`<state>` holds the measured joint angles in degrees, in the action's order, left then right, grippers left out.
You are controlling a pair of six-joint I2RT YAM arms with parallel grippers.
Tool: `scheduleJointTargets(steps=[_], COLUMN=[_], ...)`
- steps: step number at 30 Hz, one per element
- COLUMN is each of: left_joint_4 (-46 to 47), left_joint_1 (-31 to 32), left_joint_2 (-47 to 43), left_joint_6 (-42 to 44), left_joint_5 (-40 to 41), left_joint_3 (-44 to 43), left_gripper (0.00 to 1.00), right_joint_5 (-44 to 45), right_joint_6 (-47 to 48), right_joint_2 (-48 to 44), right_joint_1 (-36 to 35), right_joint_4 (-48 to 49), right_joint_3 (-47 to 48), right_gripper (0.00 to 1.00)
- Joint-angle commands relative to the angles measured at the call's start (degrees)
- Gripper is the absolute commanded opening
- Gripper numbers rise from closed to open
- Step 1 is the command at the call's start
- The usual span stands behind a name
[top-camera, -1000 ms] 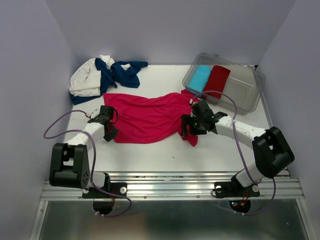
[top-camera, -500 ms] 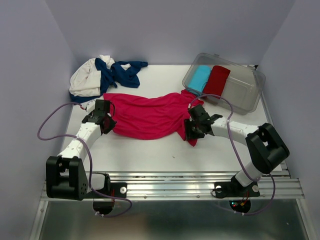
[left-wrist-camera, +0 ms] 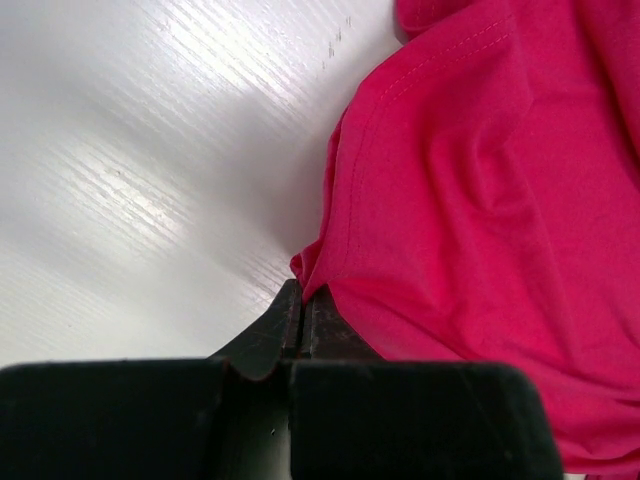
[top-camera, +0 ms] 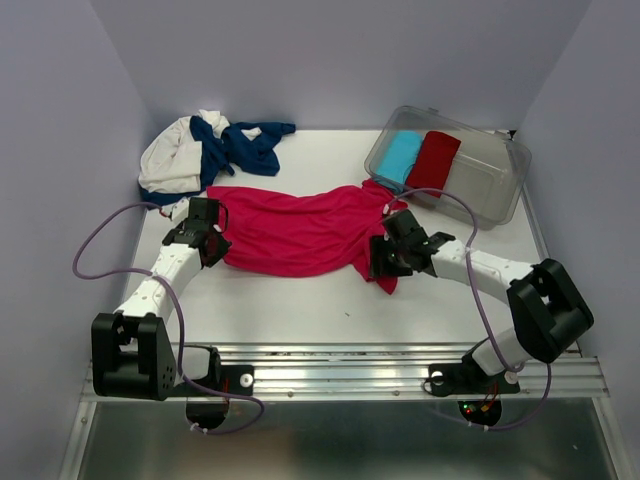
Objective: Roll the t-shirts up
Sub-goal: Flatten out the T-shirt at the center of the board.
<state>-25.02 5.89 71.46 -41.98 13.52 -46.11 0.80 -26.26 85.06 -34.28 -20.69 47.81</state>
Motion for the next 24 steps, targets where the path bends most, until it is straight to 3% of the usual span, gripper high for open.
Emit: scheduleJointTargets(steps=[1,6,8,9,13,14,24], left_joint_4=[0.5,0.5,0.5,0.4,0.2,0.1,-0.3], left_joint_1=[-0.3,-0.3,-0.3,-0.4,-0.4,-0.4,-1.5], left_joint_2=[-1.0,-1.1,-1.4,-1.6,-1.9,-1.9,-1.5], left_joint_6=[0.8,1.3,1.5,1.6,2.1,2.2,4.2], left_joint_5=[0.5,0.3,0.3,0.3,0.3,0.6,2.5], left_joint_3=[-0.9,-0.7,-0.7,-0.7,-0.8,-0.8,-2.6], left_gripper=[0.00,0.00,0.00,0.00,0.00,0.00,0.00], right_joint_5=[1.6,2.6,2.7,3.3,7.1,8.8,11.0], right_joint_6=[-4.1,-5.7,-6.4,-7.1,-8.3,-8.7,-7.7], right_joint_2=[0.3,7.3,9.5,9.9,6.8,3.9,-8.7], right_joint_1=[-0.6,-0.6,-0.6,-0.6,-0.6,-0.6,1.3], right_joint_4=[4.9,7.1,8.1,8.1,8.0,7.9,2.3], right_joint_3=[2.6,6.1,6.9,7.3,6.2,5.2,-0.4], right_gripper=[0.61,0.53,0.45,0.34,0.03,0.01,0.06])
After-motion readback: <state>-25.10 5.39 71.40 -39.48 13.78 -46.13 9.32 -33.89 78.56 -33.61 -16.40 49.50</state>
